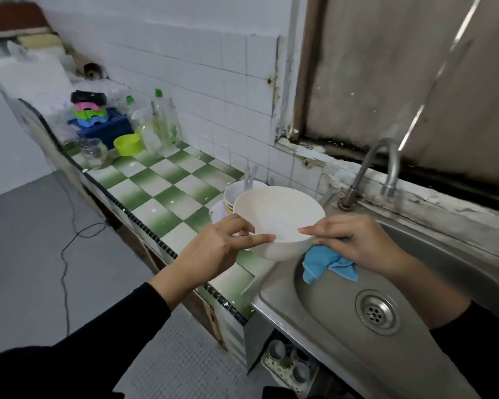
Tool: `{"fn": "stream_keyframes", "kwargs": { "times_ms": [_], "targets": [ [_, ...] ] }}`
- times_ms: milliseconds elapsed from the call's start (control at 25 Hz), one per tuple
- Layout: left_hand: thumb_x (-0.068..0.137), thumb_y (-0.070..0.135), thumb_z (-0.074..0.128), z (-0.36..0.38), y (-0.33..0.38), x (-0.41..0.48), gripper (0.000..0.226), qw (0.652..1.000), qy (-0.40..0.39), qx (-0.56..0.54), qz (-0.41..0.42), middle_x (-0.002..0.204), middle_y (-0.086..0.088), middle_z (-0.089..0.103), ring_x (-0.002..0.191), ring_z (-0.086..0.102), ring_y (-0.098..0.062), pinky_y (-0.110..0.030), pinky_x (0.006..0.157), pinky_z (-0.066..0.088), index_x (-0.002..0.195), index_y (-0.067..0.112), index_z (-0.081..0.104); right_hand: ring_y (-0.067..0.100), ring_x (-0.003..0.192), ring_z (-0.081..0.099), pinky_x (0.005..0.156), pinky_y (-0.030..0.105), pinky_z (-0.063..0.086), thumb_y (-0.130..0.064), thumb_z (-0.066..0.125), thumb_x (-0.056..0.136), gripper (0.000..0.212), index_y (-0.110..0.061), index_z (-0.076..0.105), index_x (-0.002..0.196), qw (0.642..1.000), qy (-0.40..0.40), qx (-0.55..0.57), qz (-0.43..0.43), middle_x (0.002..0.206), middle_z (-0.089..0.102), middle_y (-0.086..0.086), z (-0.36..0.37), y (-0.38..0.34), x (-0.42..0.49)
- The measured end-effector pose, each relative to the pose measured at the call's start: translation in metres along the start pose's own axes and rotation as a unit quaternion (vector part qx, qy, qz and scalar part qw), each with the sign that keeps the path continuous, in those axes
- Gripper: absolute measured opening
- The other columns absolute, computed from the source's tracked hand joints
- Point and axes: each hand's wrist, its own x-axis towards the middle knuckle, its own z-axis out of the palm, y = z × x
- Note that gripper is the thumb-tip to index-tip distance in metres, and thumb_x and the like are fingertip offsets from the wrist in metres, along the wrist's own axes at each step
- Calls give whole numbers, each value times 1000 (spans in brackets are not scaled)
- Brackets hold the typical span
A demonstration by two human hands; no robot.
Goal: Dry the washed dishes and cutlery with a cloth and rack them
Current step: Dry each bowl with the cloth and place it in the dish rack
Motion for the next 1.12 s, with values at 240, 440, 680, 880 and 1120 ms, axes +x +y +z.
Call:
{"fn": "stream_keyframes", "kwargs": {
  "times_ms": [240, 440, 680, 880, 1120],
  "targets": [
    [89, -3, 48, 49, 29, 39, 45, 987, 16, -156, 28, 96, -1, 59, 86, 56, -11, -16, 79, 44, 123, 22, 62, 9, 91, 67, 83, 20, 52, -9, 75, 79, 40, -38, 72, 106, 982, 69, 101, 146, 95, 71, -10, -35, -17, -70],
    [85, -8, 59, 84, 58, 60, 44, 957, -28, -288, -14, 93, -3, 63, 87, 59, -6, -14, 83, 45, 122, 16, 66, 7, 87, 66, 76, 20, 54, -1, 76, 74, 34, -33, 79, 86, 932, 137, 180, 282, 93, 73, -5, -52, -29, -114],
    [87, 18, 70, 111, 89, 73, 36, 907, -138, -375, -131, 96, 14, 60, 92, 57, 3, -14, 83, 41, 122, 27, 65, 13, 72, 69, 62, 20, 54, 11, 75, 70, 32, -19, 79, 80, 840, 178, 288, 423, 78, 73, 0, -57, -25, -143],
    [86, 6, 69, 124, 104, 84, 39, 823, -207, -490, -198, 114, 9, 68, 104, 61, -1, -20, 87, 46, 122, 21, 65, 20, 62, 66, 56, 26, 56, 16, 68, 65, 38, -8, 73, 94, 726, 210, 421, 501, 73, 69, 9, -59, -15, -152],
    [91, 2, 59, 139, 124, 96, 44, 778, -254, -544, -186, 130, 8, 61, 122, 56, -11, -31, 103, 45, 126, 28, 57, 23, 65, 63, 55, 29, 57, 7, 65, 75, 40, -14, 70, 108, 646, 257, 476, 539, 77, 68, 13, -63, -9, -142]
  ]
}}
